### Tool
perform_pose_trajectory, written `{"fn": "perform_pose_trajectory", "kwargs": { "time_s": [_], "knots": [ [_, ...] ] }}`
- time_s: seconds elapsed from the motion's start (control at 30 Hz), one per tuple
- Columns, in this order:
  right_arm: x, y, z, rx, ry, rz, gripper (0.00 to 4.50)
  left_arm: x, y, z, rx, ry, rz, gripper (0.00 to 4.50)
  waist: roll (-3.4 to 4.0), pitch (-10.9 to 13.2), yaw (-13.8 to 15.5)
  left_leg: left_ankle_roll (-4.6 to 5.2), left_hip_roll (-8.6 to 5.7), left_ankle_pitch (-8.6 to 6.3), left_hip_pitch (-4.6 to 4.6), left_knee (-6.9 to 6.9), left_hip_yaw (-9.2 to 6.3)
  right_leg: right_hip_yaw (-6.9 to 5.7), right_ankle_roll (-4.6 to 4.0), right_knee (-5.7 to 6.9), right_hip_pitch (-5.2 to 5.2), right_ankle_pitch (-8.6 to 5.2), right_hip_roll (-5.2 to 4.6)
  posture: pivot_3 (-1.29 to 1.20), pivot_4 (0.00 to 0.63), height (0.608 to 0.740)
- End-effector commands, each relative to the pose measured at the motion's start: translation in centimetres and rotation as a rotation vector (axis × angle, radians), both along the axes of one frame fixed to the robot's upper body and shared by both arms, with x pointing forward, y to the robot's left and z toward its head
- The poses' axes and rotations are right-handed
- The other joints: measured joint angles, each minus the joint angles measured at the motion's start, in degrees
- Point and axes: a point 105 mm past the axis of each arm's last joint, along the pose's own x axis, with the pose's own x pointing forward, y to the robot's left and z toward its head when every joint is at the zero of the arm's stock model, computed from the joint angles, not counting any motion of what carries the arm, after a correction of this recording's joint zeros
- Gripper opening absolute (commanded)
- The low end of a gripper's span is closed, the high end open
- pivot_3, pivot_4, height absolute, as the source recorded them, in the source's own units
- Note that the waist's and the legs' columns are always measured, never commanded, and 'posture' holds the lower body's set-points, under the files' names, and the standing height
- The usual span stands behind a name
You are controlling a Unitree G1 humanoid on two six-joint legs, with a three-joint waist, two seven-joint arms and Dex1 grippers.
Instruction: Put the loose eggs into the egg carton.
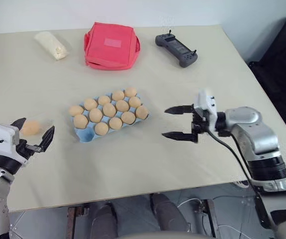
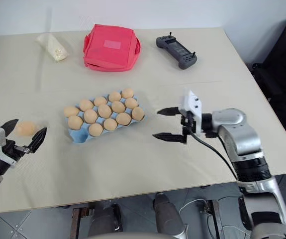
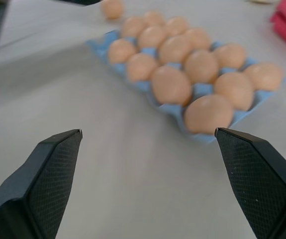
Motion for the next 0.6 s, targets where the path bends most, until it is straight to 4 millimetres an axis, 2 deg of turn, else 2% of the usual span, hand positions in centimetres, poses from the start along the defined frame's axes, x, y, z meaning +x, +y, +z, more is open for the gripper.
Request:
{"fn": "perform_pose_trajectory", "kwargs": {
  "time_s": [0.03,0.23,0.33,0.6],
  "knots": [
    [-0.6,-1.3,1.1,0.008,-0.034,0.029,4.48,-0.7,1.1,1.4,0.028,-0.058,0.106,4.5,0.0,0.0,0.3,0.01,0.0,0.0,0.01,0.02,0.0,0.0,0.01,0.01,0.01,0.01,0.0,0.0,0.15,0.74],
    [-0.1,-1.9,1.4,0.009,-0.048,-0.012,4.48,0.0,2.7,1.6,0.006,-0.062,0.248,4.5,-0.01,0.0,0.7,0.05,-0.05,0.07,0.06,0.18,-0.01,0.05,0.05,0.02,0.09,0.07,-0.01,0.0,0.15,0.74],
    [-0.1,-1.7,1.4,0.021,-0.052,-0.022,4.48,1.2,3.7,1.7,-0.011,-0.034,0.293,4.5,-0.01,0.0,0.9,0.06,-0.06,0.08,0.05,0.21,-0.02,0.06,0.05,0.02,0.1,0.08,-0.01,0.0,0.15,0.74],
    [-0.6,-1.7,1.4,0.031,-0.056,-0.061,4.48,4.5,5.0,0.4,-0.057,0.103,0.281,4.5,-0.01,0.0,2.0,0.0,-0.06,0.06,0.03,0.09,-0.01,0.03,0.12,0.01,0.02,0.11,-0.01,0.0,0.15,0.74]
  ]
}}
